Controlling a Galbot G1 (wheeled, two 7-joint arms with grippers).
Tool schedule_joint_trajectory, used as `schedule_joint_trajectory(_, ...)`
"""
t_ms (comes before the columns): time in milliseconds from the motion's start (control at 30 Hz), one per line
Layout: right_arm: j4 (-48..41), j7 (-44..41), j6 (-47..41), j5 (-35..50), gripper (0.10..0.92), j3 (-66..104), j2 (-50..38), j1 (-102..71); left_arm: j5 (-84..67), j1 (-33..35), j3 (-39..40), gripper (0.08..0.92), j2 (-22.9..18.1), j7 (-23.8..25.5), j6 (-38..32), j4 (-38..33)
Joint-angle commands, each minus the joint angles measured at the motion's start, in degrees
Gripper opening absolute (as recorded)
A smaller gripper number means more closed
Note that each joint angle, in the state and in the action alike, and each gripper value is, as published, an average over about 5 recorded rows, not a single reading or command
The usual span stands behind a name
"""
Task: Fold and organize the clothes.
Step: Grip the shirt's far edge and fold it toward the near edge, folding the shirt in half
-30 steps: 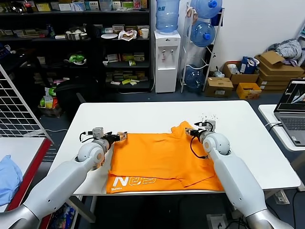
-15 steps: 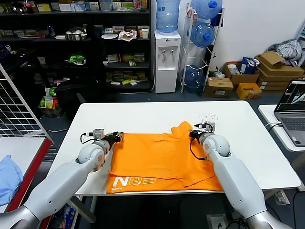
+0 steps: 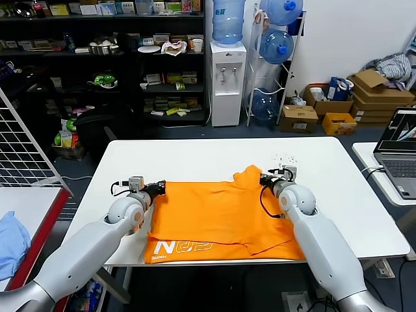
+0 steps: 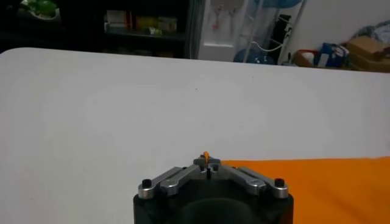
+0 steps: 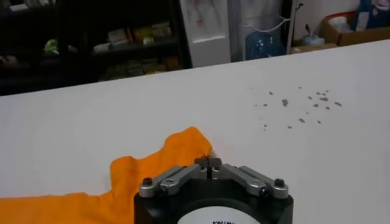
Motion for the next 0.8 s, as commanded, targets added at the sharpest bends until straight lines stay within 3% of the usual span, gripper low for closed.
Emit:
schedule_joint_trajectory(33, 3.4, -0.1, 2.3, 0.8, 0.123, 0.7, -0.8, -2.1, 0.8, 1.3, -2.4, 0.094, 1.3, -0.4, -0.9, -4.6)
schedule_joint_trajectory(367, 16.6, 1.8, 0.6, 4.7, 0.123, 3.9, -4.7, -10.9, 1.3, 10.2, -6.5, 0.094, 6.0, -3.7, -0.7, -18.8)
schedule_joint_trajectory(800, 31.7, 3.9, -2.4, 6.1, 0.123, 10.3, -9.4, -23.1, 1.5, 24.2, -14.8, 0.094, 13.4, -4.4, -0.7, -33.4)
